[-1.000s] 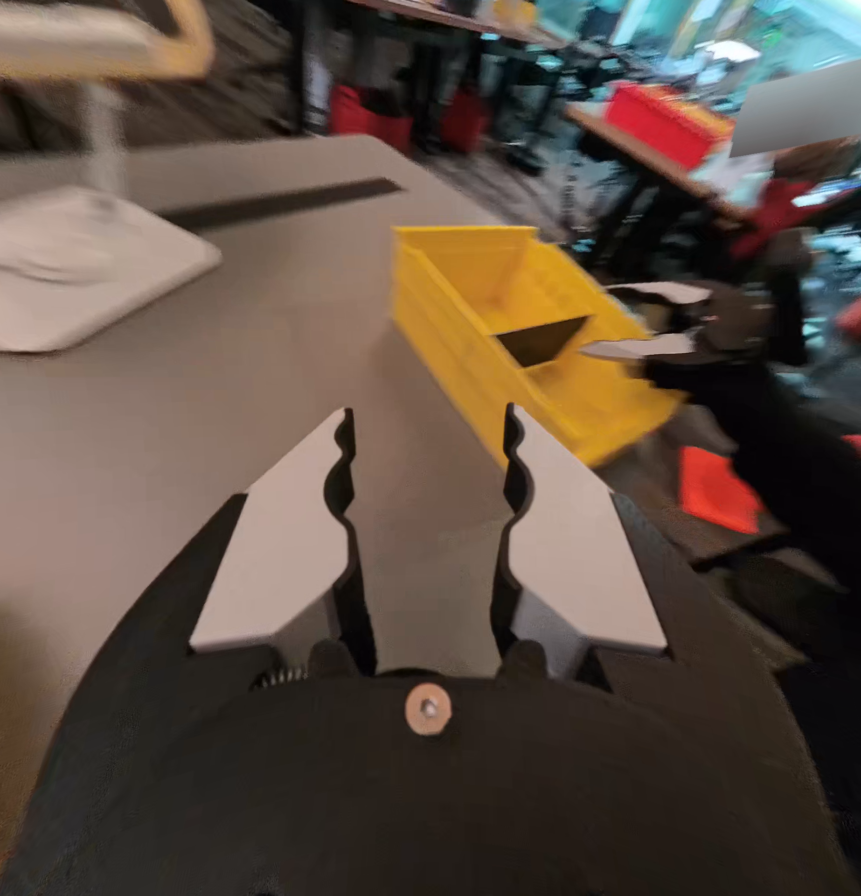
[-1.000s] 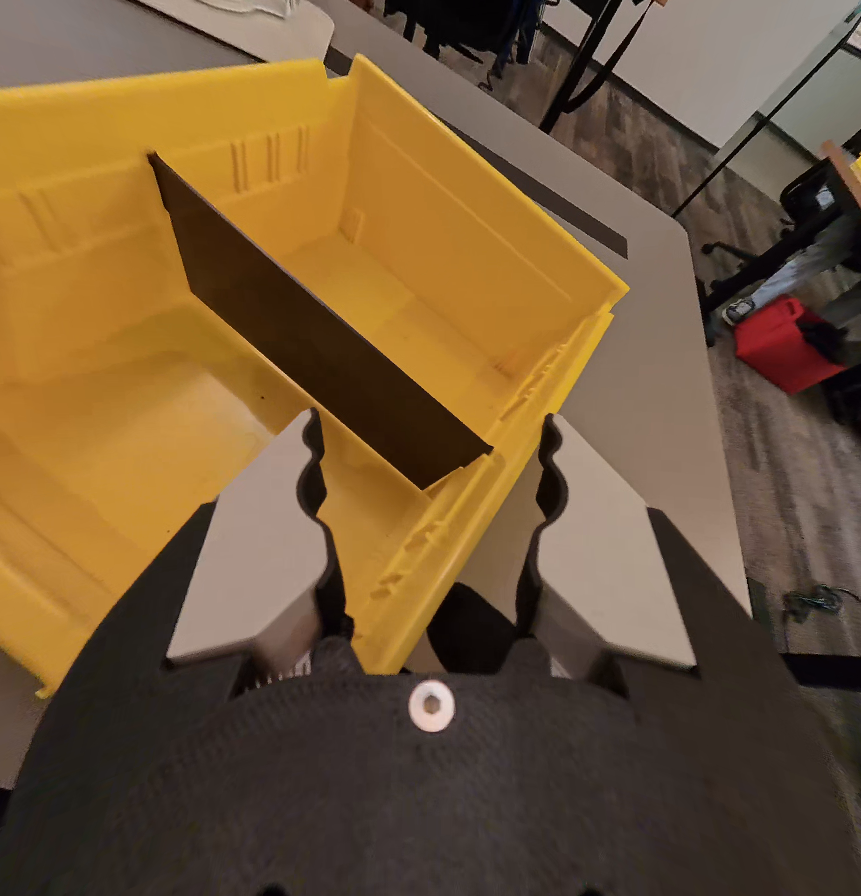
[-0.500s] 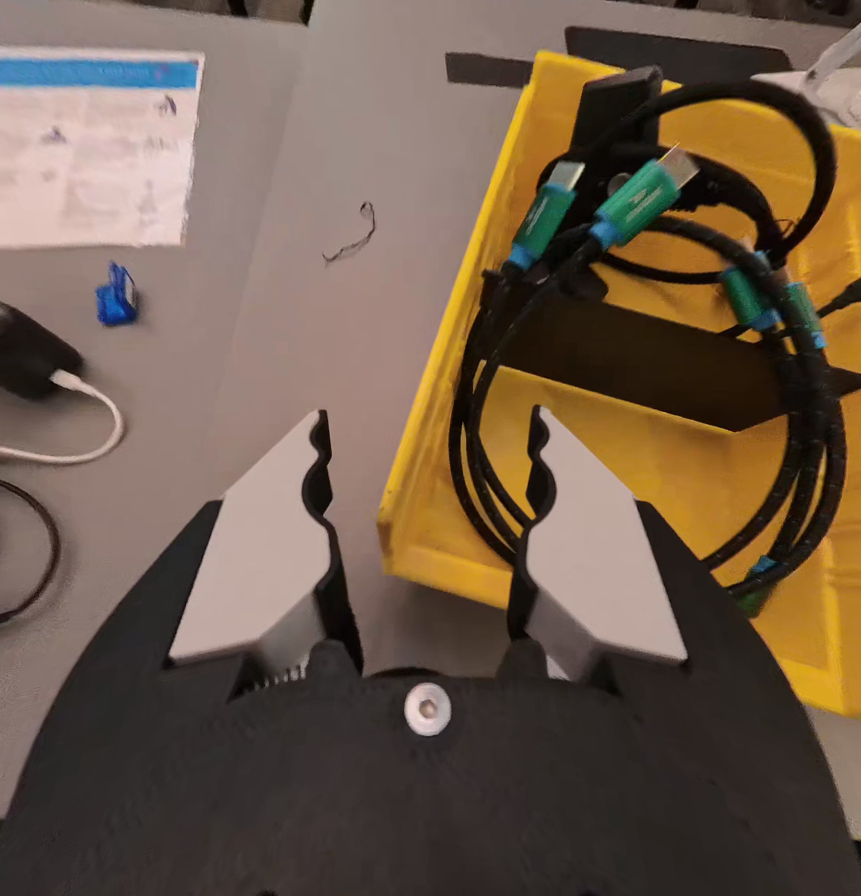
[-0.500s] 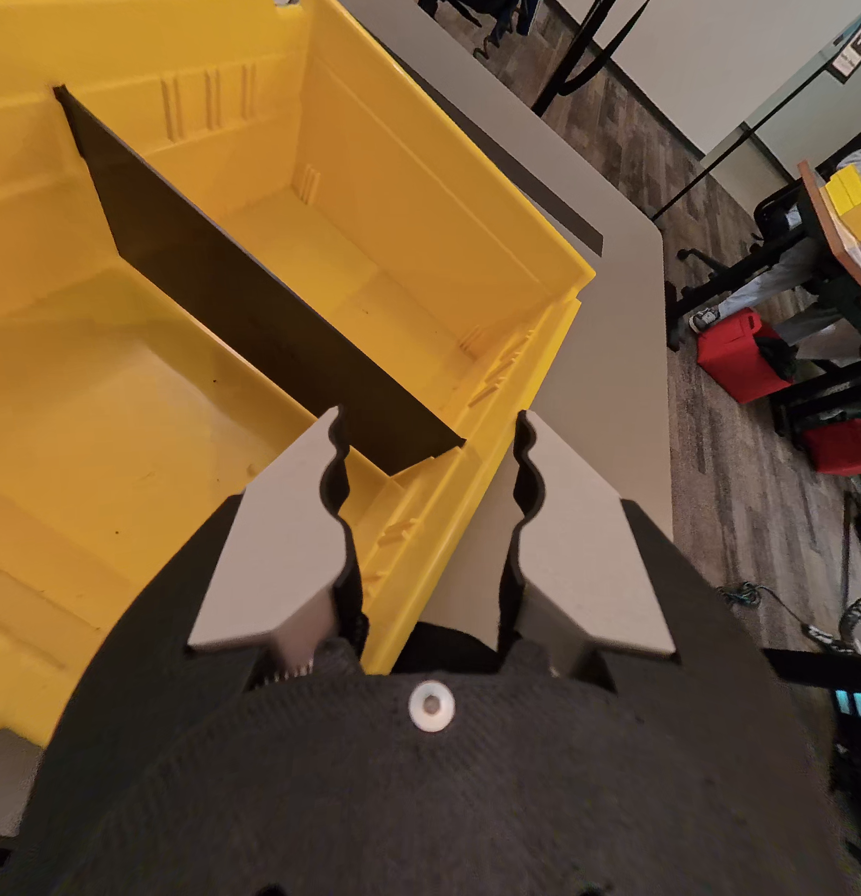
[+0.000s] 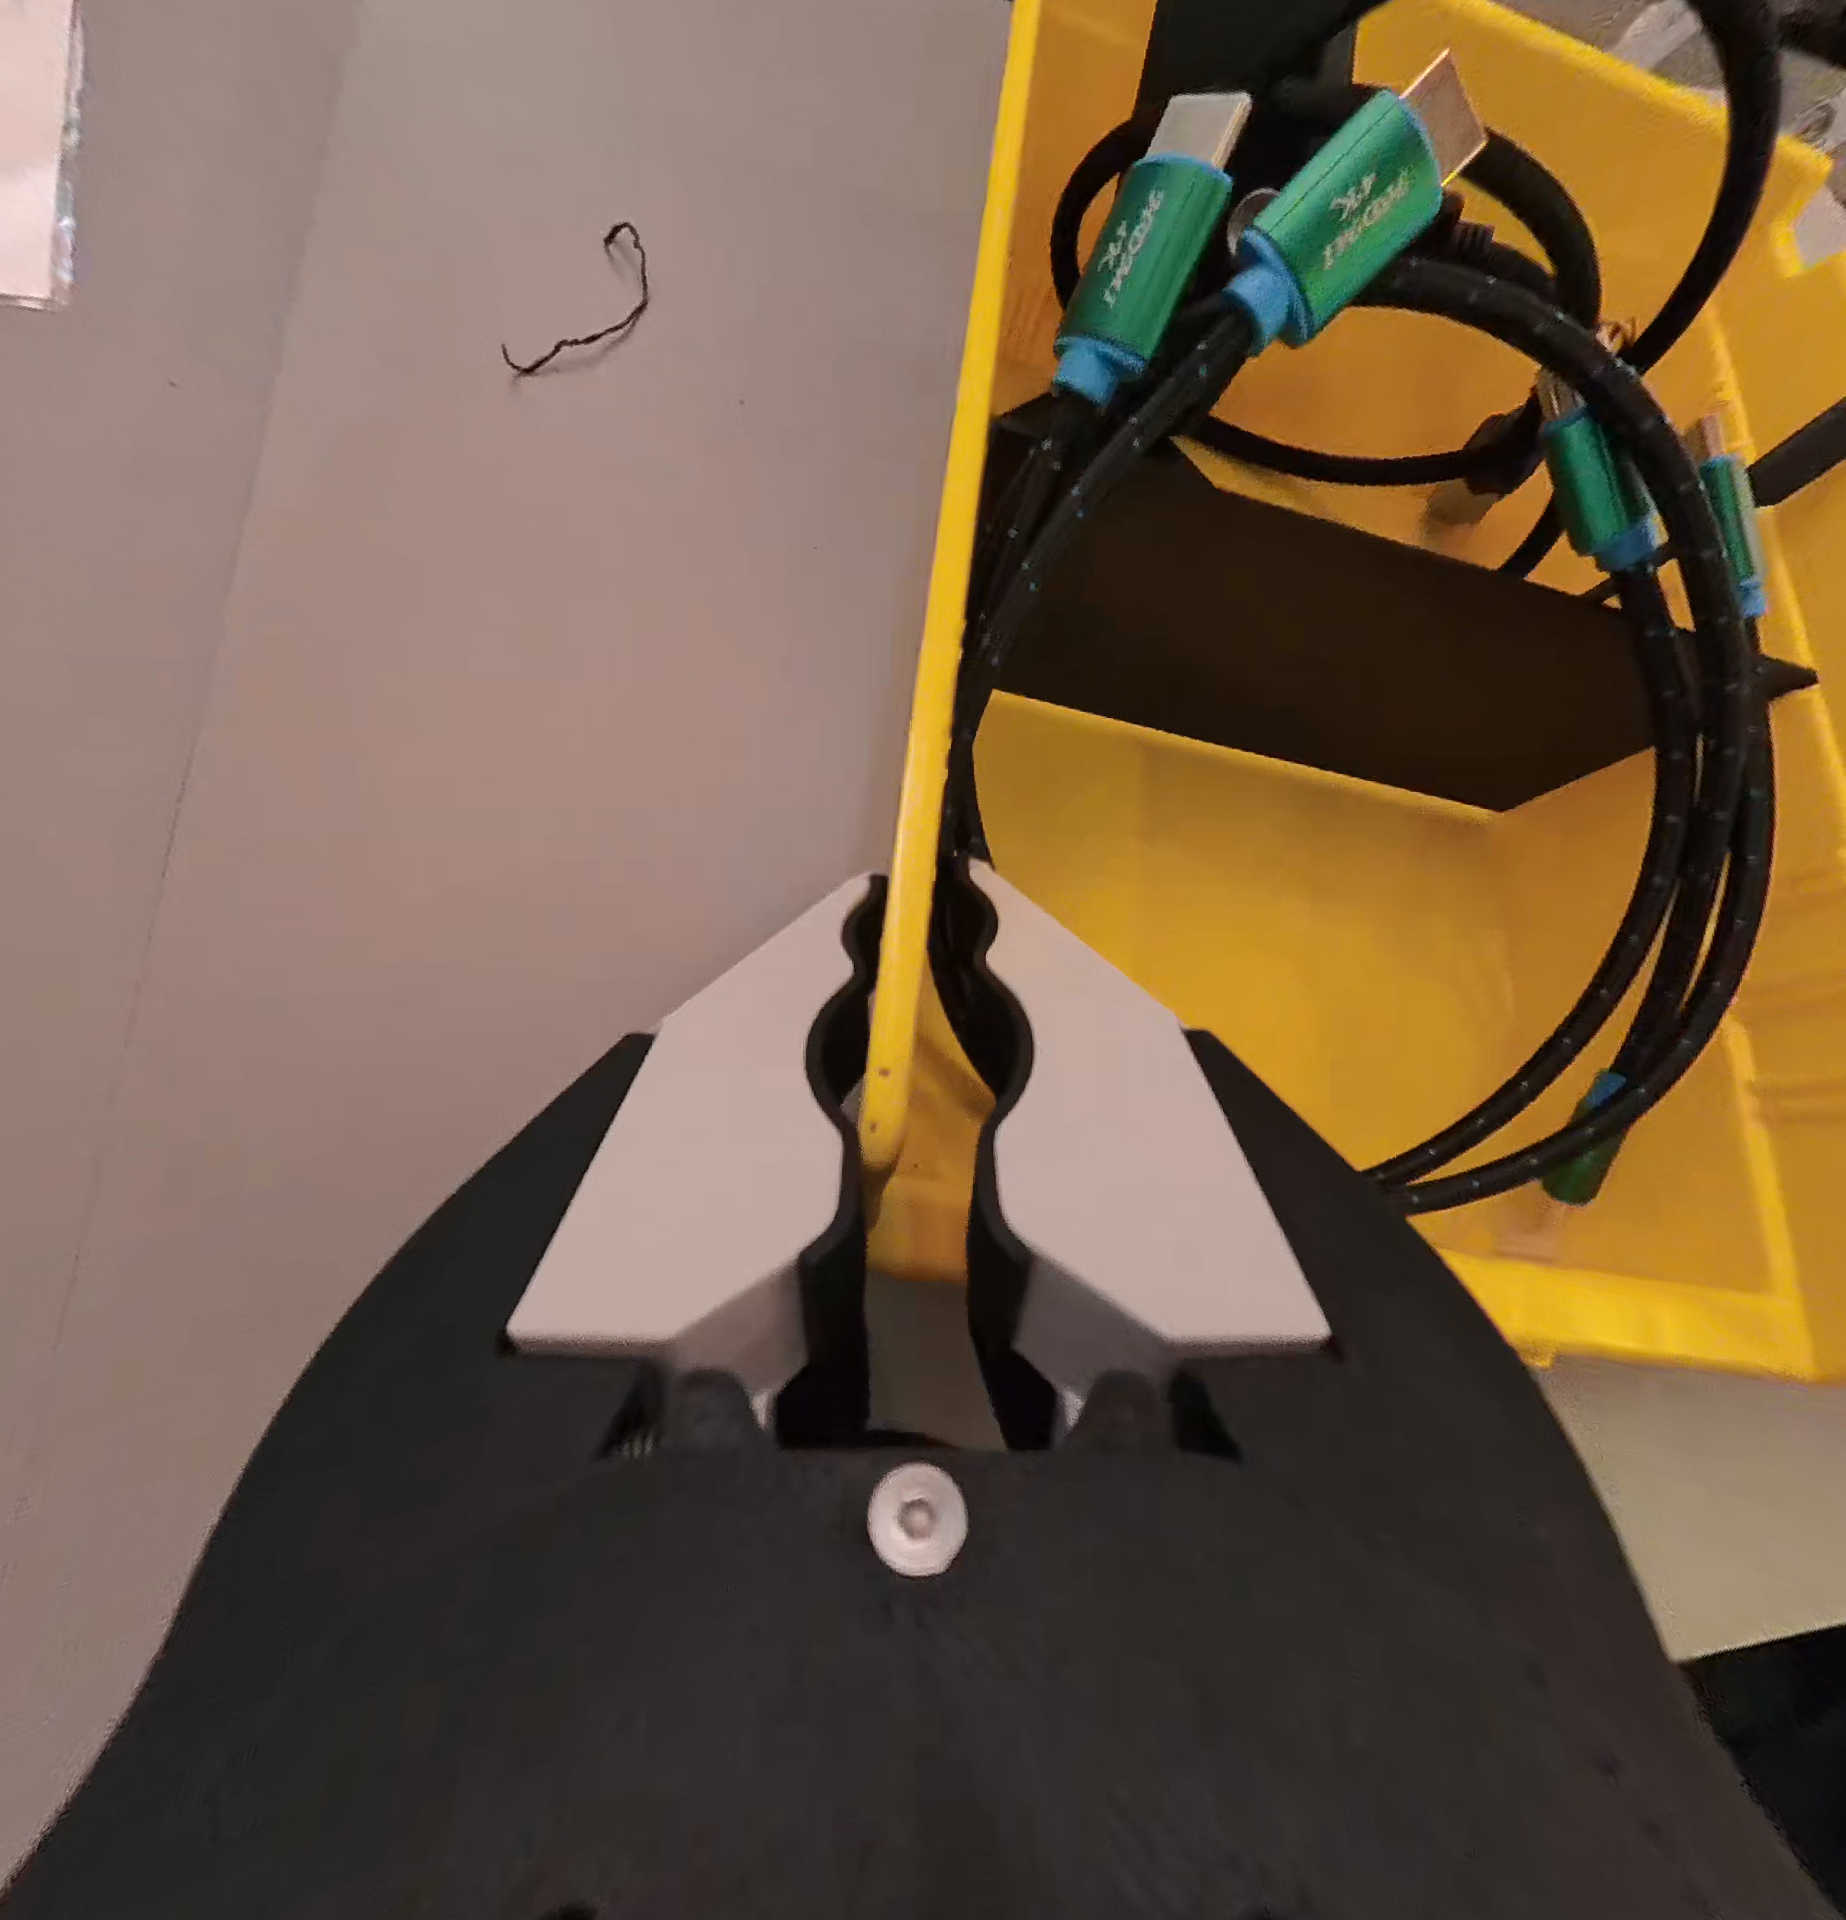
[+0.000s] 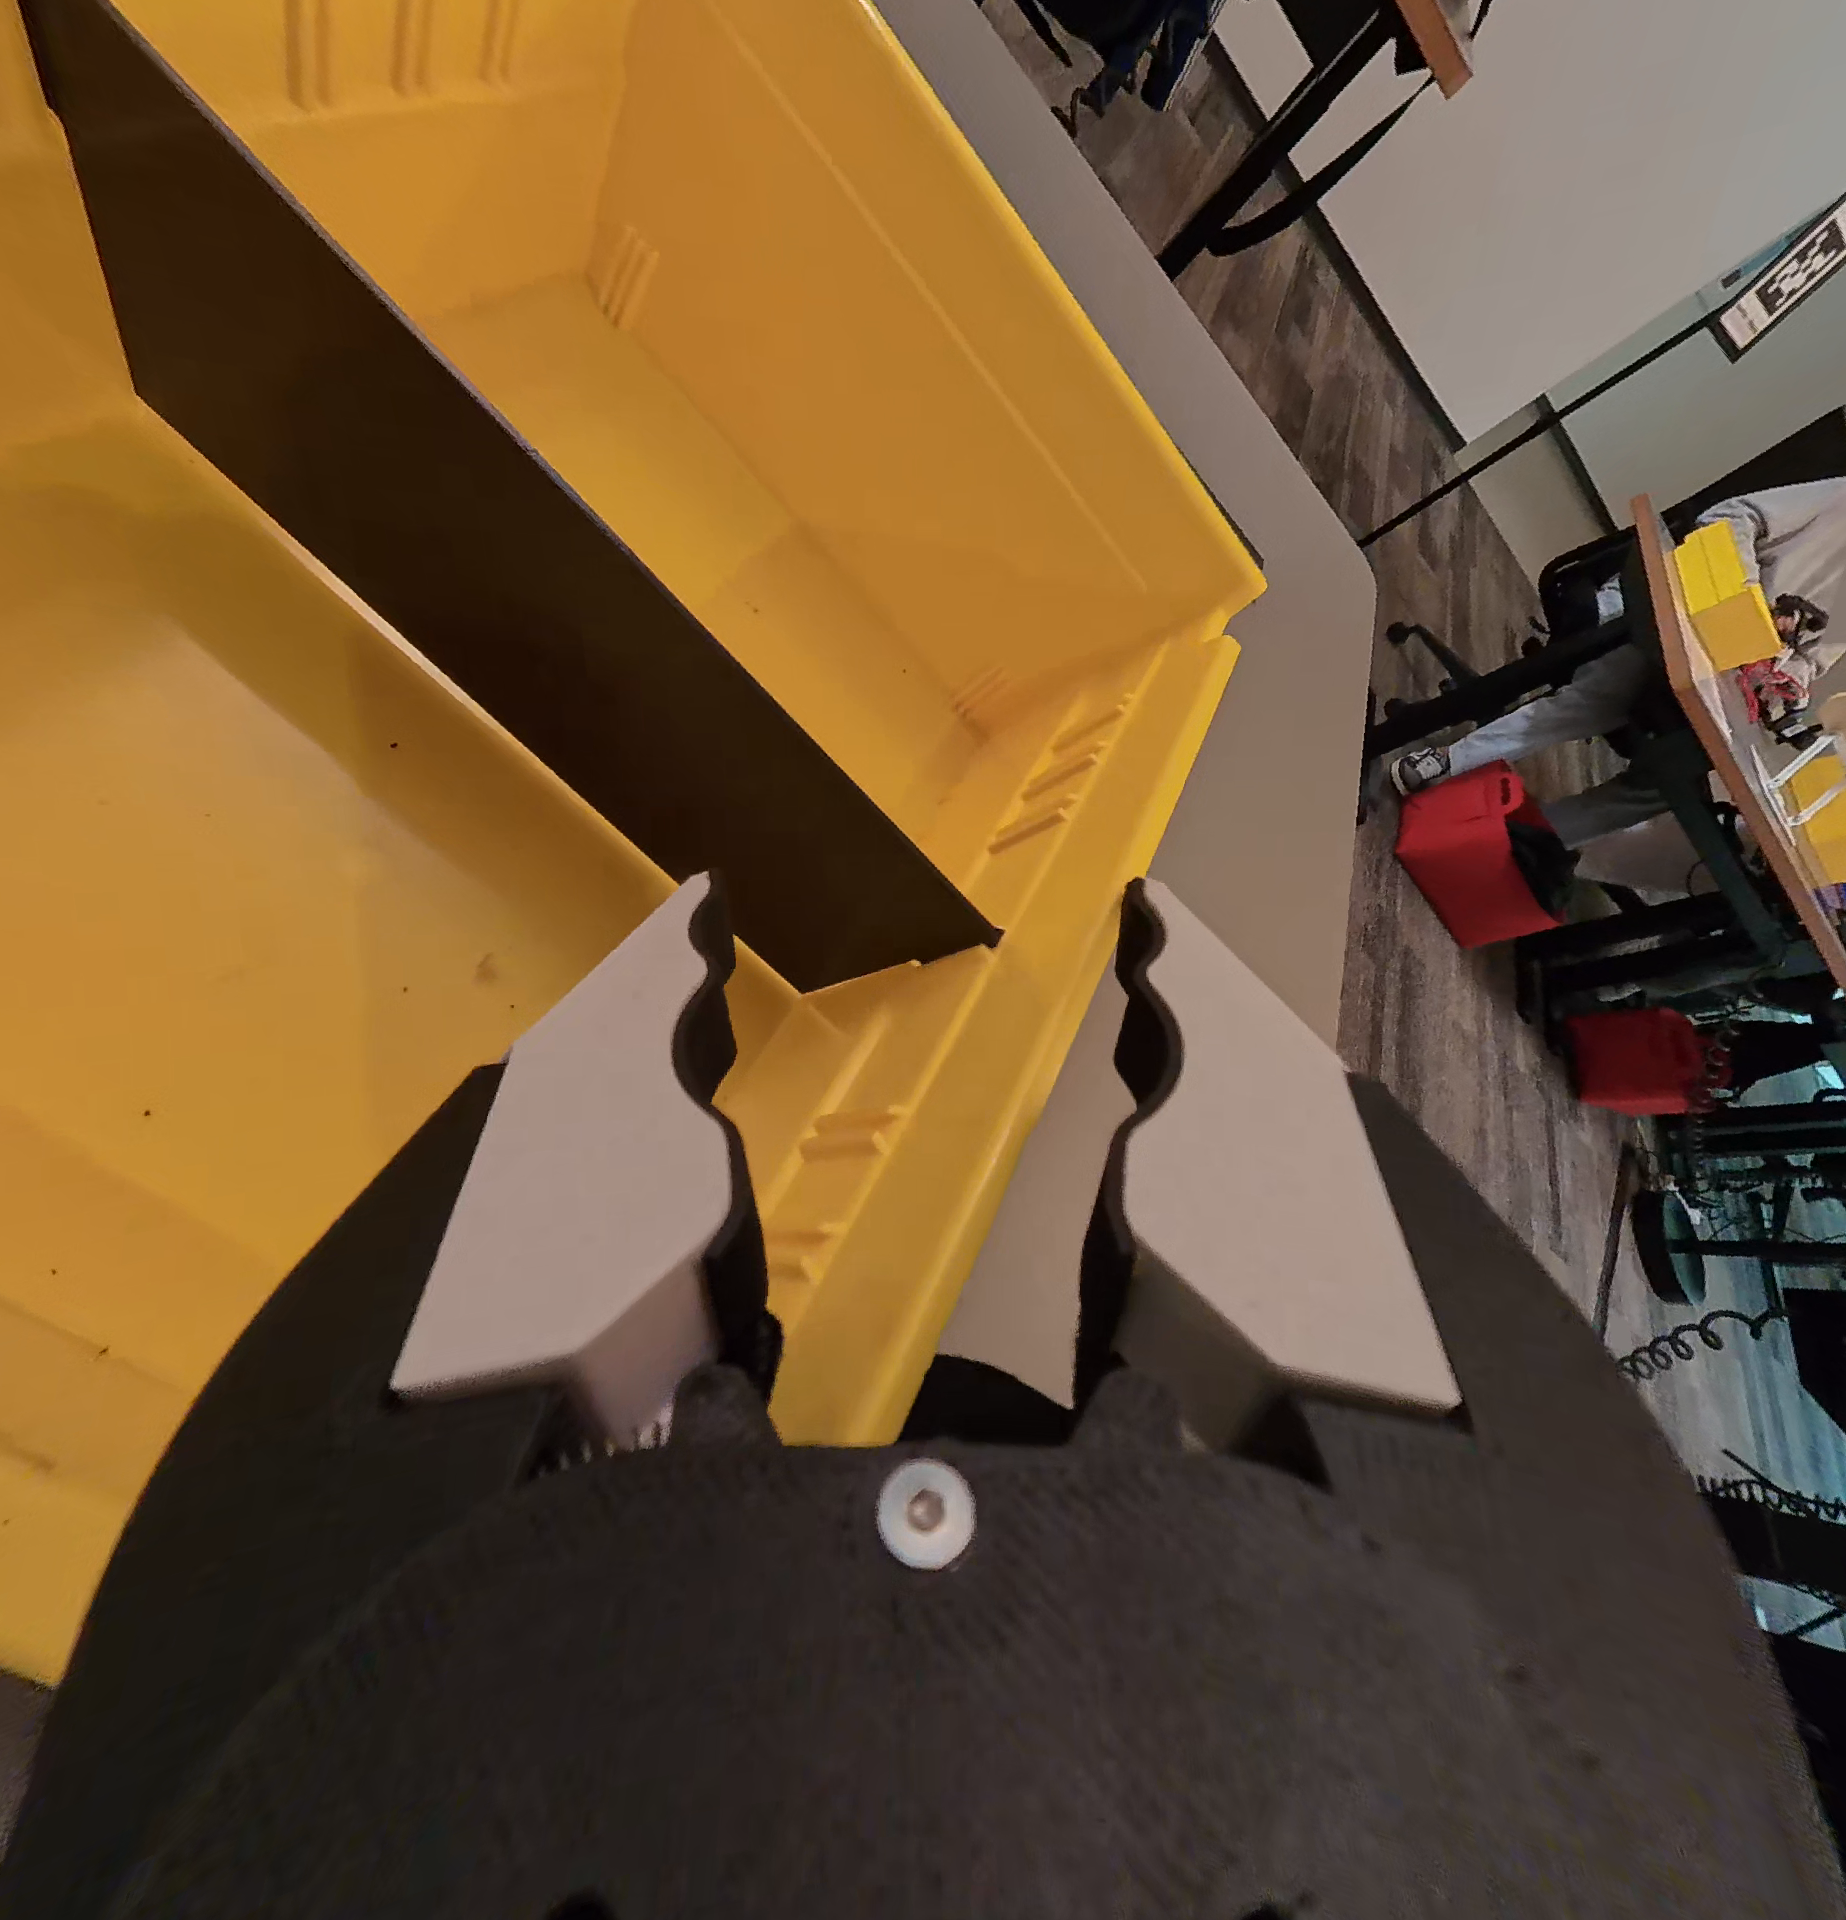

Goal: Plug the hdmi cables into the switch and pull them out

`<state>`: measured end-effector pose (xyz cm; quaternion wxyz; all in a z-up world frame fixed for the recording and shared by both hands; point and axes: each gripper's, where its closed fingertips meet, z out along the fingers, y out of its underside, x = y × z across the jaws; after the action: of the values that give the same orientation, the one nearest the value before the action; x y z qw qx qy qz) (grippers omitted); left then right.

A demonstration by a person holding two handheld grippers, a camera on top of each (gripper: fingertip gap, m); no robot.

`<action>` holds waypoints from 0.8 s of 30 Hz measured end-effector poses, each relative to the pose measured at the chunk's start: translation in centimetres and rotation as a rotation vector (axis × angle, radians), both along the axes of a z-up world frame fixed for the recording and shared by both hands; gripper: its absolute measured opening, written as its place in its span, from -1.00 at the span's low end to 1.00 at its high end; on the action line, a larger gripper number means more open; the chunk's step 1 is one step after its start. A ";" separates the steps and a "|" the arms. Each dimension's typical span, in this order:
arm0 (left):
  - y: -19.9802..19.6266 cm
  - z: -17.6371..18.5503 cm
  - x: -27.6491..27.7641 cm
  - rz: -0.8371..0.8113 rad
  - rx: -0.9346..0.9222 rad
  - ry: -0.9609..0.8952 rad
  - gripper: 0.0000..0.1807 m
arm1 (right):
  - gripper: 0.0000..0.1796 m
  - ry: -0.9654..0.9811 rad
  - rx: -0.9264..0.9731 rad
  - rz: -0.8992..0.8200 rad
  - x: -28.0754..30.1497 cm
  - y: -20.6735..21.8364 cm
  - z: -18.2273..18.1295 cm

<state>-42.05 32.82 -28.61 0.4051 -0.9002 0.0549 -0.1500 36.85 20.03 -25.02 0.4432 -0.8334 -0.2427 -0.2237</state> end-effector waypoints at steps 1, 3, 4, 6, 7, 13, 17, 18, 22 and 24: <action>-0.2 0.0 -0.1 0.009 -0.002 0.000 -0.90 | -0.19 -0.002 -0.001 0.005 0.1 0.0 0.0; -0.7 0.0 0.0 0.012 -0.009 -0.023 -0.91 | -0.19 -0.013 -0.004 0.015 0.5 0.1 0.0; -1.0 0.0 -0.1 0.015 -0.010 -0.027 -0.91 | -0.19 -0.018 -0.005 0.021 0.7 0.1 0.0; -1.7 0.0 -0.2 0.023 -0.013 -0.022 -0.91 | -0.20 -0.017 -0.004 0.034 1.0 0.0 0.0; -2.1 0.0 -0.3 0.026 -0.018 -0.027 -0.91 | -0.20 -0.016 -0.003 0.041 1.2 0.0 0.0; -3.7 0.0 -1.1 0.097 -0.009 -0.073 -0.92 | -0.21 -0.030 -0.004 0.077 2.1 0.0 0.0; -4.6 0.0 -1.4 0.131 -0.001 -0.095 -0.92 | -0.22 -0.042 -0.006 0.099 2.8 -0.1 0.0; -4.7 0.0 -1.5 0.139 0.000 -0.097 -0.92 | -0.22 -0.039 -0.005 0.103 3.0 -0.2 0.0; -4.9 0.0 -2.0 0.172 0.003 -0.094 -0.92 | -0.22 -0.049 -0.009 0.120 3.8 -0.2 -0.1; -4.9 0.1 -2.0 0.187 0.006 -0.104 -0.92 | -0.22 -0.048 -0.008 0.126 4.2 -0.1 0.0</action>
<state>-44.05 27.93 -28.56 0.4225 -0.8911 -0.0499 -0.1579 41.03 19.92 -25.07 0.4470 -0.8127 -0.3063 -0.2142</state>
